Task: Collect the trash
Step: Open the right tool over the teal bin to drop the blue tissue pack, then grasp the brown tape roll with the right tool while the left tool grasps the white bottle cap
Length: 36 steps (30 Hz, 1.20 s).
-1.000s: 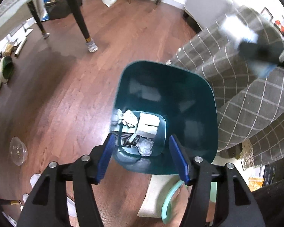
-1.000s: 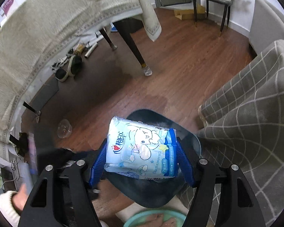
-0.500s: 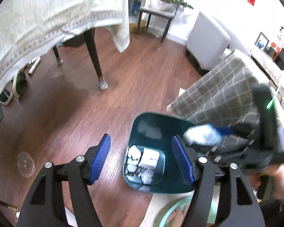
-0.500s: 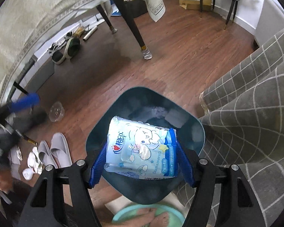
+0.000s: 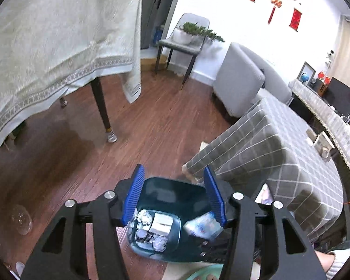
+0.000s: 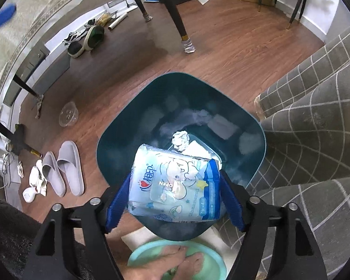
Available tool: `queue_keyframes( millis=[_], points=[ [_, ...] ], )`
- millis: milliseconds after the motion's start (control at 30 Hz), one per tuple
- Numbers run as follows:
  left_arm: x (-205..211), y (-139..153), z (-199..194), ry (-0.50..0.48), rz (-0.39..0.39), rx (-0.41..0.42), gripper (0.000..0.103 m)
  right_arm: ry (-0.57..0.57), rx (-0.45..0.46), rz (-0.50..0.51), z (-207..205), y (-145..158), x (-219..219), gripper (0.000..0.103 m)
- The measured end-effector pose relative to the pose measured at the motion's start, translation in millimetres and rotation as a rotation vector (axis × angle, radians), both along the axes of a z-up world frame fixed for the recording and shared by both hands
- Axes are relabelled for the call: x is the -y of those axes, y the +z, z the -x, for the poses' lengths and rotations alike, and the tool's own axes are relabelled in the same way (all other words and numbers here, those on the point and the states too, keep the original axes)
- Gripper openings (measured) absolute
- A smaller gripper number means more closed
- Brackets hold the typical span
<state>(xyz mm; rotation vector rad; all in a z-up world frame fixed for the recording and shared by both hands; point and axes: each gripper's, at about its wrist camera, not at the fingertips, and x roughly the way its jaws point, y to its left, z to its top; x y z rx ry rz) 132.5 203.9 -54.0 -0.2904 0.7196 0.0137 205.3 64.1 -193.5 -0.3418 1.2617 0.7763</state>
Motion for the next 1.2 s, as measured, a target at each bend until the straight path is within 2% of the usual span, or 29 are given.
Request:
queue_keyframes(
  millis=[200, 533, 667, 900, 1133, 1200],
  points=[
    [12, 20, -2, -0.004, -0.01, 0.039, 0.06, -0.003, 0.035, -0.047, 2, 23, 9, 0.081],
    [46, 69, -2, -0.034, -0.095, 0.135, 0.07, 0.01, 0.174, -0.228, 10, 112, 40, 0.081],
    [65, 85, -5, -0.063, -0.096, 0.165, 0.074, -0.025, 0.252, -0.287, 7, 146, 69, 0.081],
    [105, 99, -15, -0.115, -0.116, 0.195, 0.08, -0.111, 0.364, -0.309, -4, 176, 124, 0.081],
    [145, 99, -31, -0.177, -0.126, 0.189, 0.084, -0.222, 0.449, -0.31, -16, 195, 185, 0.081],
    [157, 96, -36, -0.196, -0.124, 0.182, 0.085, -0.264, 0.472, -0.307, -20, 199, 205, 0.084]
  ],
)
